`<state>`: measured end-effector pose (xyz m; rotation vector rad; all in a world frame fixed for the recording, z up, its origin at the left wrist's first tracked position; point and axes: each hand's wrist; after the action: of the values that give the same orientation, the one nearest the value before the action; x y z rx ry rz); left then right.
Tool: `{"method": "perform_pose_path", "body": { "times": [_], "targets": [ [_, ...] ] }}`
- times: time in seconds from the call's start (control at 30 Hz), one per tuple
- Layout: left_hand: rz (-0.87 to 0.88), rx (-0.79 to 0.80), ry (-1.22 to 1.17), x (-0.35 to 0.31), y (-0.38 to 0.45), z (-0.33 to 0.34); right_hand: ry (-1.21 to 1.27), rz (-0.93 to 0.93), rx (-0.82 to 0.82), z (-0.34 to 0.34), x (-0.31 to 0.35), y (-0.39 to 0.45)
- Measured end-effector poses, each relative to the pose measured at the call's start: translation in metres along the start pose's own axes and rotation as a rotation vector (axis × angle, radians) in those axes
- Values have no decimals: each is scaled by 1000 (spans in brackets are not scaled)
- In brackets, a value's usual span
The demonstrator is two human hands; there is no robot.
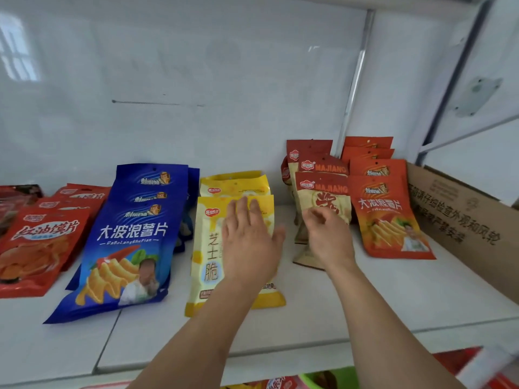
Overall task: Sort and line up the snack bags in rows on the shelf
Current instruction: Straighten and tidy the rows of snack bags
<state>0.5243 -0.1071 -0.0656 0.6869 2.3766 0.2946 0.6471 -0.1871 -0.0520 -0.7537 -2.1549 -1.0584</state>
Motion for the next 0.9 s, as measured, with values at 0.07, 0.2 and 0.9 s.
{"method": "perform_pose_path", "body": {
  "times": [0.07, 0.2, 0.9],
  "targets": [
    [51, 58, -120, -27, -1, 11, 14, 3, -94, -15, -18, 14],
    [-79, 288, -321, -73, 13, 54, 59, 41, -150, -37, -64, 43],
    [-530, 377, -545, -98, 64, 112, 429, 46, 192, -21, -126, 125]
  ]
}}
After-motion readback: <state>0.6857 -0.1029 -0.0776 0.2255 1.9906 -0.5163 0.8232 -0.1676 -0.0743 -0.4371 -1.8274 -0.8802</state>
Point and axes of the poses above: each hand's wrist, its own y-axis towards the middle knuckle, its own z-axis out of the palm, x = y × z, and after that the axes turned 12 degrees about -z, right-handed
